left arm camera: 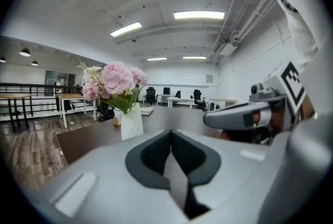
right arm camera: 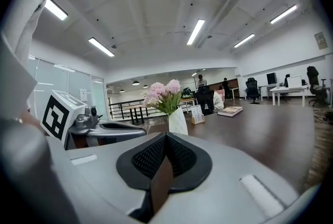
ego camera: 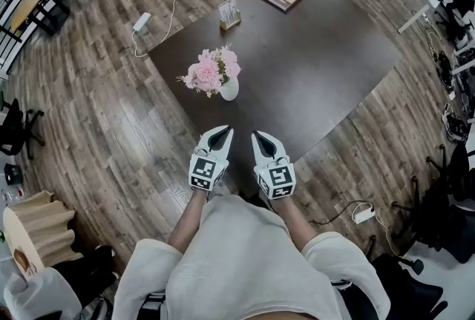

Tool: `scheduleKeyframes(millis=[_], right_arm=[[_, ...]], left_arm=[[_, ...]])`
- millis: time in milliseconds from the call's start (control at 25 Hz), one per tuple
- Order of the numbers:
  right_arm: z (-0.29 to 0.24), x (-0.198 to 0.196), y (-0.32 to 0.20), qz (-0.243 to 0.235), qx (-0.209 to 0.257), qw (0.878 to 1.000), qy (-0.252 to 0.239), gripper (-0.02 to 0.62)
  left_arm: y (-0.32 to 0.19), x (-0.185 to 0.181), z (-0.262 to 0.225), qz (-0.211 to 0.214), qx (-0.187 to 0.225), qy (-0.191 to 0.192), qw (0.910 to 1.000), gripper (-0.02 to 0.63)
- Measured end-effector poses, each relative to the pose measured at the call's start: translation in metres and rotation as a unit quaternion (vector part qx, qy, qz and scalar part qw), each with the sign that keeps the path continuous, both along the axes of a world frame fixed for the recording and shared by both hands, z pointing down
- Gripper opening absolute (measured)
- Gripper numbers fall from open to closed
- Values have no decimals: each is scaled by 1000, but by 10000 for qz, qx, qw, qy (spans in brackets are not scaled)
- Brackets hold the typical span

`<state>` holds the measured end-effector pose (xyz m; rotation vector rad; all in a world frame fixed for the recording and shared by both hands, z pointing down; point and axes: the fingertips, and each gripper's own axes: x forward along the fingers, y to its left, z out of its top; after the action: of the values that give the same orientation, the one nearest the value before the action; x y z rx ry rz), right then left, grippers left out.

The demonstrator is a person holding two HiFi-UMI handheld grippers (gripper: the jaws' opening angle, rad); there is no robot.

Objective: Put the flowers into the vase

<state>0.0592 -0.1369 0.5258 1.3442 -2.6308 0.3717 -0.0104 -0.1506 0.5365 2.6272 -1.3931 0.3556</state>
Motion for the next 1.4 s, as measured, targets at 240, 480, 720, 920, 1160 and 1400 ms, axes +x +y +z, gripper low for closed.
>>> scheduleKeyframes(millis=[240,480,720,920,1160,1400], right_arm=[[-12,-22,48,94,44,9999,-18,-3],[-22,-52,119,321,20,9994,-113,-3],[-28,-66,169,494,105,9987,-77,-3],[-29,-60,203,667,154,9976,-57,-5],[-27,-57,236,766,187,9969,-28,-3],[-30,-53,251,773,212,9968,-18,-5]], left_arm=[[46,-25,-22,107,236,-16,9997,11],[120,-60,-27,176,206,7,9996,11],[174,-74,-30,286,204,20,9994,11],[209,-68,-28,370,177,209,9989,11],[240,-61,-28,470,188,260,9984,11],[252,-55,-32,500,260,257,9981,11]])
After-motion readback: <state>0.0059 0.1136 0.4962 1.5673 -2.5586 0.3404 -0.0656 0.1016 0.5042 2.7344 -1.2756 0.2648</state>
